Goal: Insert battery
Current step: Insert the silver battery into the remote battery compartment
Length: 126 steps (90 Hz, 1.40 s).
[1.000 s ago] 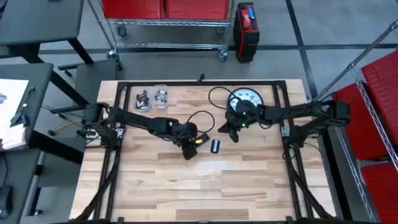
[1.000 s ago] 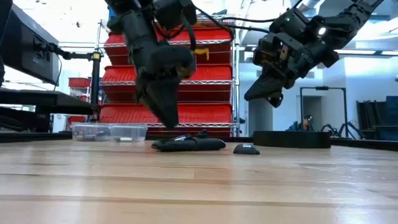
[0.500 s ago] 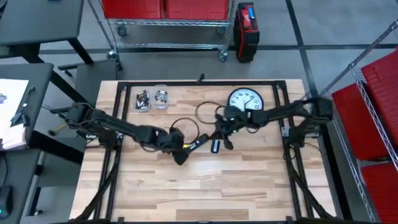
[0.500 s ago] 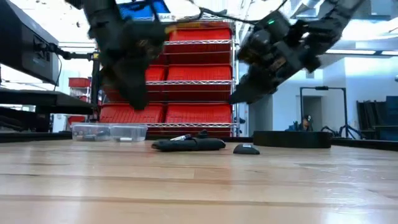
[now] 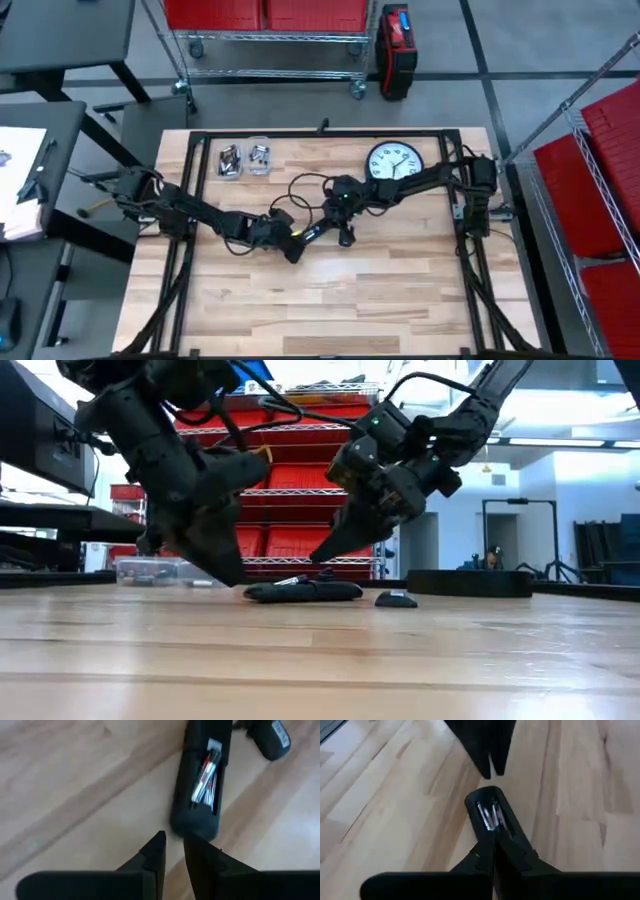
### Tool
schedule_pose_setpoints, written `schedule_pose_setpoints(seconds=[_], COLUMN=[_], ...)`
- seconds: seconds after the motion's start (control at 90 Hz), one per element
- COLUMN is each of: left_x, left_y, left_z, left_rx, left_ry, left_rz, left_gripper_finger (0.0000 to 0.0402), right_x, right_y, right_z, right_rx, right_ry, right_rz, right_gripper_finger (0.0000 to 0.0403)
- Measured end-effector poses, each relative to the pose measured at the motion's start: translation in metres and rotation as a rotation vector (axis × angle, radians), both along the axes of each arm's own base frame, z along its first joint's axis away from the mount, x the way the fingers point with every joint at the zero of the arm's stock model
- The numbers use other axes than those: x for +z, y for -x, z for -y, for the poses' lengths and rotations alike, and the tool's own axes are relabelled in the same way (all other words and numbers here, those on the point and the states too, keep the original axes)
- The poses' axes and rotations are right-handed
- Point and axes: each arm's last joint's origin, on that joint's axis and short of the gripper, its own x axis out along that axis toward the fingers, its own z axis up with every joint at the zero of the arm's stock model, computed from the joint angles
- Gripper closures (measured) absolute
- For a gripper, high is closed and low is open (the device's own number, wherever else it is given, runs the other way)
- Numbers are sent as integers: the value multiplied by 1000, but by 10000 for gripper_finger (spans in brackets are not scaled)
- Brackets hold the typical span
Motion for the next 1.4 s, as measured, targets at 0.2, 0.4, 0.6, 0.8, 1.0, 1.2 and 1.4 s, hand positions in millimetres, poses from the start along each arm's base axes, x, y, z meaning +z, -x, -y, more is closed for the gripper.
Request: schedule_pose_setpoints(seconds=[0.2, 0.4, 0.6, 0.8, 1.0, 1.2, 1.4], left_x=[0, -11, -18, -18, -18, -19, -19], left_y=[0, 0, -5, -6, -6, -6, -6], left_z=[0, 2, 3, 3, 3, 3, 3], left_rx=[-81, -104, -80, -80, -78, -82, -82], left_ry=[-74, -61, -40, -44, -45, -50, -51], left_rz=[-34, -79, -64, -61, -62, -64, -65], left_gripper_finger=[354, 354, 355, 355, 355, 355, 355], right_x=[0, -10, -15, -15, -15, -6, 1], right_y=[0, -3, -5, -9, -9, -5, -5], right_z=[0, 0, -2, -2, -2, -2, 2], right_rx=[0, 1, 7, 6, 4, 4, -7], right_ry=[1, -1, -2, 2, 2, 0, 5], right_rz=[3, -6, -16, -5, -7, -18, 11], right_gripper_finger=[403, 403, 403, 403, 403, 403, 403])
